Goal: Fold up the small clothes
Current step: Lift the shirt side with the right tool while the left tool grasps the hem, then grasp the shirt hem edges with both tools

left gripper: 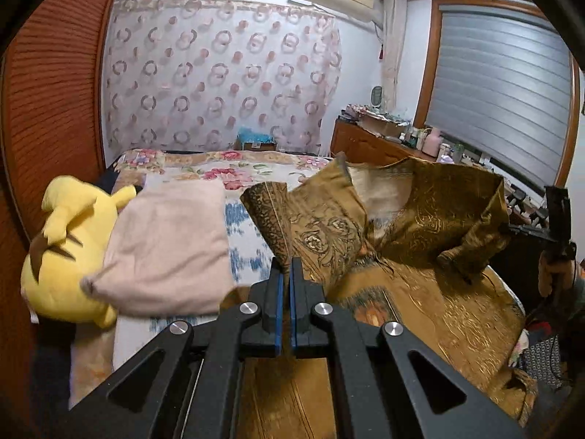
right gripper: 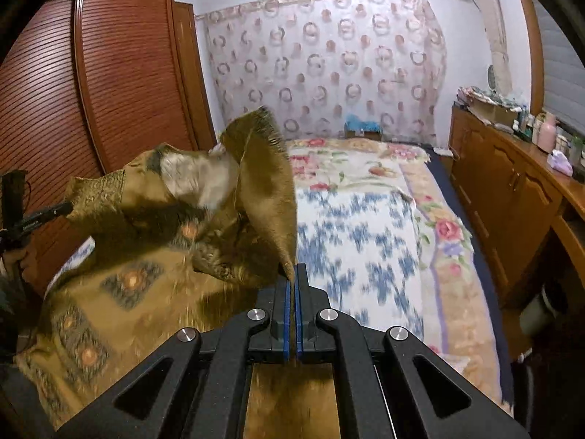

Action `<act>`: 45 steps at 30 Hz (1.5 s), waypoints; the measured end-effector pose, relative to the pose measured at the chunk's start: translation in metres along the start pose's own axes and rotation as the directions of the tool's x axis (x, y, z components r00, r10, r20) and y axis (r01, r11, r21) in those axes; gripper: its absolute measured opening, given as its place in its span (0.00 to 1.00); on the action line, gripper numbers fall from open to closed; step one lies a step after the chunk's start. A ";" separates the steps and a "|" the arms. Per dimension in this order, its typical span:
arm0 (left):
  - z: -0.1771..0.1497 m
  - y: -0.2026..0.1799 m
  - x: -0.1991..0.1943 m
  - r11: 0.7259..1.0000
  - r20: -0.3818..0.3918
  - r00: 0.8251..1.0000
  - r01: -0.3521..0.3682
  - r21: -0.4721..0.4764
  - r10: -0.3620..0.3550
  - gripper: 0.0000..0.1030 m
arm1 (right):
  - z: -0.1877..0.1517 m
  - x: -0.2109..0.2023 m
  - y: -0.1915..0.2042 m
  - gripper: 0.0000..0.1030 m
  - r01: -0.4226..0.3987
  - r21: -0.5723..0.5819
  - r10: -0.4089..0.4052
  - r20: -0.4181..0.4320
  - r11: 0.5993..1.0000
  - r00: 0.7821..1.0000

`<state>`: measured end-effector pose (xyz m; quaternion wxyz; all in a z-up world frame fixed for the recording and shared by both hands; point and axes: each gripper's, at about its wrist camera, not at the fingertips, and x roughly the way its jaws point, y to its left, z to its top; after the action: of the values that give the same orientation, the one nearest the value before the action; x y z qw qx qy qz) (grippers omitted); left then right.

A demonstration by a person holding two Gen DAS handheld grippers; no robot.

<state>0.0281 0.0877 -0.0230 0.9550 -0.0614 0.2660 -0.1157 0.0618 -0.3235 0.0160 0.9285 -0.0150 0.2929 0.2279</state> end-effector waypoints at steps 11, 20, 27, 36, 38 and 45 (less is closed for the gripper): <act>-0.047 0.021 -0.033 0.996 -0.069 0.996 -0.064 -0.063 0.060 0.03 | -0.044 -0.038 -0.001 0.01 0.043 -0.025 -0.045 -0.094 0.999 0.995; -0.067 0.025 -0.050 0.994 -0.162 0.983 -0.098 -0.045 0.089 0.03 | -0.052 -0.059 0.011 0.02 0.073 -0.088 -0.088 -0.184 0.993 0.979; -0.044 0.025 -0.068 0.991 -0.072 0.988 -0.133 0.010 0.133 0.38 | -0.032 -0.086 0.025 0.02 0.093 -0.185 -0.122 -0.152 0.978 0.981; -0.012 0.022 -0.017 0.986 -0.113 0.983 -0.131 0.100 0.142 0.54 | -0.009 -0.072 0.017 0.14 0.166 -0.178 -0.188 -0.116 0.970 0.975; -0.007 0.022 -0.003 0.985 -0.133 0.981 -0.127 0.117 0.142 0.60 | -0.007 -0.062 0.015 0.15 0.165 -0.167 -0.185 -0.118 0.972 0.976; -0.006 0.033 0.043 0.990 -0.223 0.967 -0.102 0.097 0.121 0.63 | -0.012 -0.009 -0.011 0.28 0.238 -0.075 -0.247 -0.178 0.968 0.952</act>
<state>0.0670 0.1082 -0.0554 0.9249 0.0081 0.3718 -0.0792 0.0535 -0.3387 0.0097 0.9173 -0.0963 0.3681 0.1173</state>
